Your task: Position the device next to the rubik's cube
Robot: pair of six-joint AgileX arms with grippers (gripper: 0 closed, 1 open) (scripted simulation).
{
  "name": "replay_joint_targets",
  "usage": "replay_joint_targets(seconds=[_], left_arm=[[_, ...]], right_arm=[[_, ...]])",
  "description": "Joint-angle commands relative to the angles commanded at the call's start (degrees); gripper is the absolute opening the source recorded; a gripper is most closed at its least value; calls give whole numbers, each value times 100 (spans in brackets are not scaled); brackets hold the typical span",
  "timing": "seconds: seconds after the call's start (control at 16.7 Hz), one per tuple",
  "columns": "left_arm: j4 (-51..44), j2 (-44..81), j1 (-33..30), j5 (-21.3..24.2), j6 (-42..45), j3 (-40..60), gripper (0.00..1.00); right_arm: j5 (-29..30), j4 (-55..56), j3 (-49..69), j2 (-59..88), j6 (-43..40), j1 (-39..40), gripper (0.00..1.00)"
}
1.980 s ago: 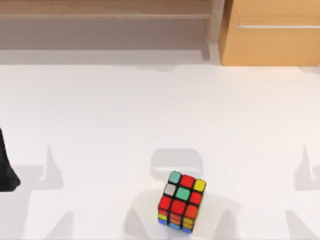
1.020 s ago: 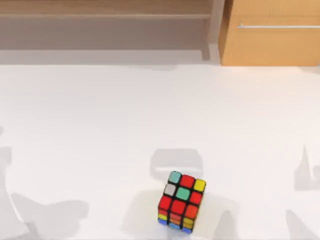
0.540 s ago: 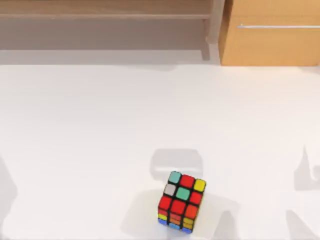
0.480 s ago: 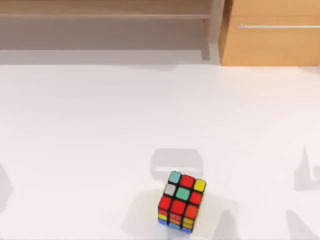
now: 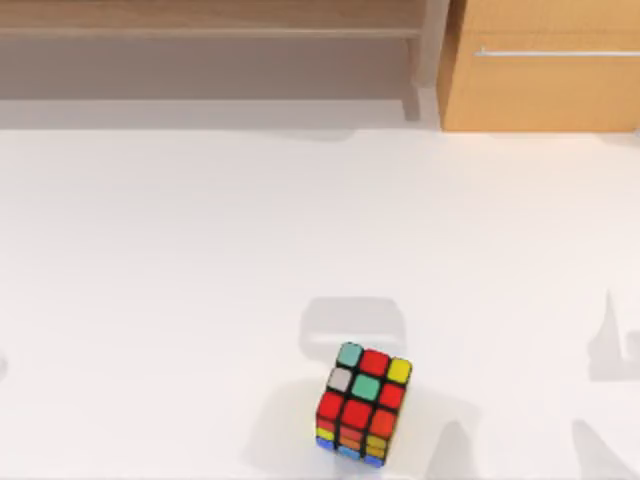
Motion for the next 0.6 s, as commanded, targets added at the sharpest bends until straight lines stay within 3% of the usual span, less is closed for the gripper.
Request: replay_joint_targets(seconds=[0.6], left_arm=[[870,460,-6,2,1,-410,100]], right_arm=[[0,0,0,0,0,0,100]])
